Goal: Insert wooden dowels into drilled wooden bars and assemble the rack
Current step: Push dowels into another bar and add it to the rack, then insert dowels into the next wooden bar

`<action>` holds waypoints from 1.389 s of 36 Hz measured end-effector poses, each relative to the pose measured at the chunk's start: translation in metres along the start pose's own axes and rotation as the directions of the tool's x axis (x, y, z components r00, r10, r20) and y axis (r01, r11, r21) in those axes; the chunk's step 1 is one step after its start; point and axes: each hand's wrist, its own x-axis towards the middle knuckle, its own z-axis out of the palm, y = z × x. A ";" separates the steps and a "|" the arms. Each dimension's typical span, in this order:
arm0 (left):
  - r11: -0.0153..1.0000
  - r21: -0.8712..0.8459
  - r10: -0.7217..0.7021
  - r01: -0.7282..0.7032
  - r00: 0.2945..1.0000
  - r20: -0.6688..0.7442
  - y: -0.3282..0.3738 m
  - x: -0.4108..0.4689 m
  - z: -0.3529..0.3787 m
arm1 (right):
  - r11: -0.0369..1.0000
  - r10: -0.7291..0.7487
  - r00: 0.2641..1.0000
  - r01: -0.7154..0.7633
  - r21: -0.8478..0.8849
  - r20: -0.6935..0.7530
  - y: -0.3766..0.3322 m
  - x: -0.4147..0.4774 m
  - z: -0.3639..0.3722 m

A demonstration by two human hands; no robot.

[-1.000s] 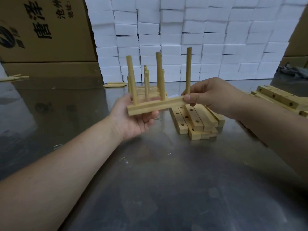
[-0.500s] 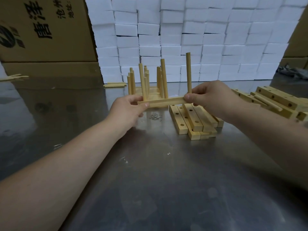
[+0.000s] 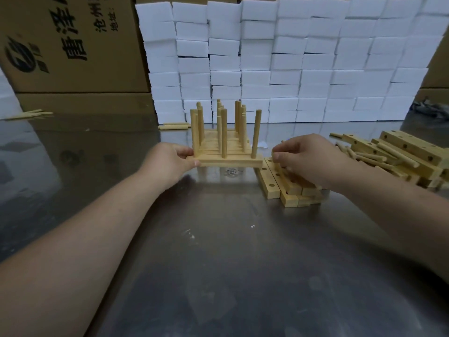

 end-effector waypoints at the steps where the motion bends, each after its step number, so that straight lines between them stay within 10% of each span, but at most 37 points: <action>1: 1.000 0.029 0.002 -0.002 1.000 0.007 -0.001 0.001 0.001 | 1.000 -0.005 1.000 0.005 -0.003 0.003 0.000 0.000 0.001; 21: 0.913 0.407 0.012 0.015 0.998 -0.063 -0.014 0.011 0.014 | 0.954 -0.158 0.985 0.170 -0.245 0.069 -0.008 -0.007 0.010; 50: 0.855 0.518 0.052 -0.018 0.997 -0.052 -0.015 0.042 0.025 | 0.958 -0.153 0.987 0.161 -0.238 0.051 -0.010 -0.006 0.006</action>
